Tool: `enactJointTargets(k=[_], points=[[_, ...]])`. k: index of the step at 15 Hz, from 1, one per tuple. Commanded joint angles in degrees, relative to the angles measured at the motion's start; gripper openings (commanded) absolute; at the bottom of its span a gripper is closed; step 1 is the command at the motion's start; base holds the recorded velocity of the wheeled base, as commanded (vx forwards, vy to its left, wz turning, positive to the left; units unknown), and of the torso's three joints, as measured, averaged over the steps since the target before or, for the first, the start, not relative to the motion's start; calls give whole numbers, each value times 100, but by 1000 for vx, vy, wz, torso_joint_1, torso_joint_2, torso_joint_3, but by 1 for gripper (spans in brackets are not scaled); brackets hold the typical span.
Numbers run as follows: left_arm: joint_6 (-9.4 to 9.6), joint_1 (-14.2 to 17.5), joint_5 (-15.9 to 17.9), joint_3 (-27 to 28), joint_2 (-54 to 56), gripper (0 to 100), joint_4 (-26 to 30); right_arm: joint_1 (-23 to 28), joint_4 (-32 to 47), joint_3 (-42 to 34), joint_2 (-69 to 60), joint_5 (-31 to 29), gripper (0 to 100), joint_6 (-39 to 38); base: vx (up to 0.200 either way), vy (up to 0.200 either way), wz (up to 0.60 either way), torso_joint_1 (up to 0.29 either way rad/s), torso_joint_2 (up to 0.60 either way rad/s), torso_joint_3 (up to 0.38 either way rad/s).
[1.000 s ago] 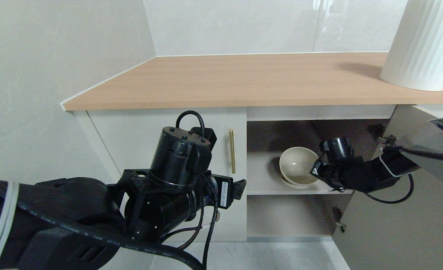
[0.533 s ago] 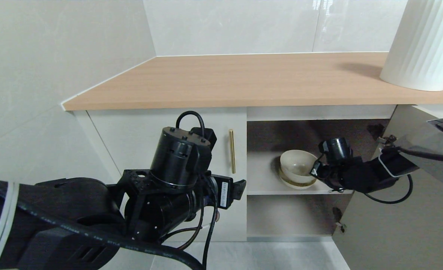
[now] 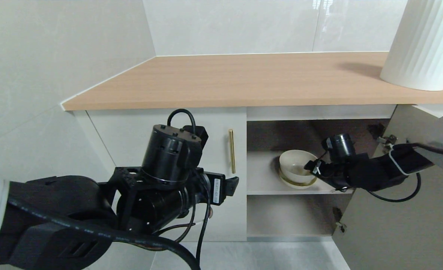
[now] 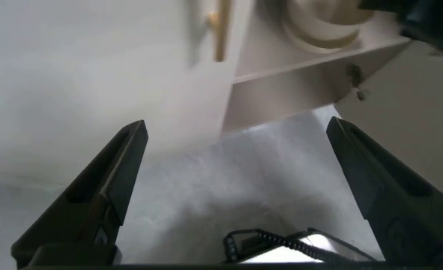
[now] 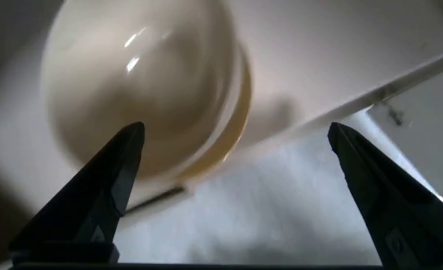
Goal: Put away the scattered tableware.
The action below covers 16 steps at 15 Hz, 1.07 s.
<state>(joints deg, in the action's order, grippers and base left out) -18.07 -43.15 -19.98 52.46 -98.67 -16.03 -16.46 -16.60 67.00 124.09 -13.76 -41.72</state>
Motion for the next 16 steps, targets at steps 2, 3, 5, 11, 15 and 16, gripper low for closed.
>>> enactJointTargets(k=[2, 3, 5, 11, 15, 16], points=[[5, 396, 3, -543, 832, 100, 12, -411, 1564, -302, -1660, 673, 100, 419, 0, 0, 0, 0, 0, 0], [5, 527, -6, -702, 1263, 100, 118, -560, 2469, -328, -2319, 726, 100, 665, 0, 0, 0, 0, 0, 0], [5, 650, 20, -1009, 2010, 100, 575, -762, 3436, -337, -3233, 770, 100, 718, 0, 0, 0, 0, 0, 0], [14, 861, 38, -1501, 2537, 100, 786, -1378, 3875, -899, -4305, 744, 100, 700, 0, 0, 0, 0, 0, 0], [14, 844, 38, -1510, 2528, 100, 794, -1606, 3919, -996, -4349, 726, 100, 744, -200, 0, 0, 4, -1, 5], [14, 844, 38, -1510, 2528, 100, 786, -1606, 3919, -1005, -4358, 726, 100, 744, -200, 0, 0, -2, 2, 7]])
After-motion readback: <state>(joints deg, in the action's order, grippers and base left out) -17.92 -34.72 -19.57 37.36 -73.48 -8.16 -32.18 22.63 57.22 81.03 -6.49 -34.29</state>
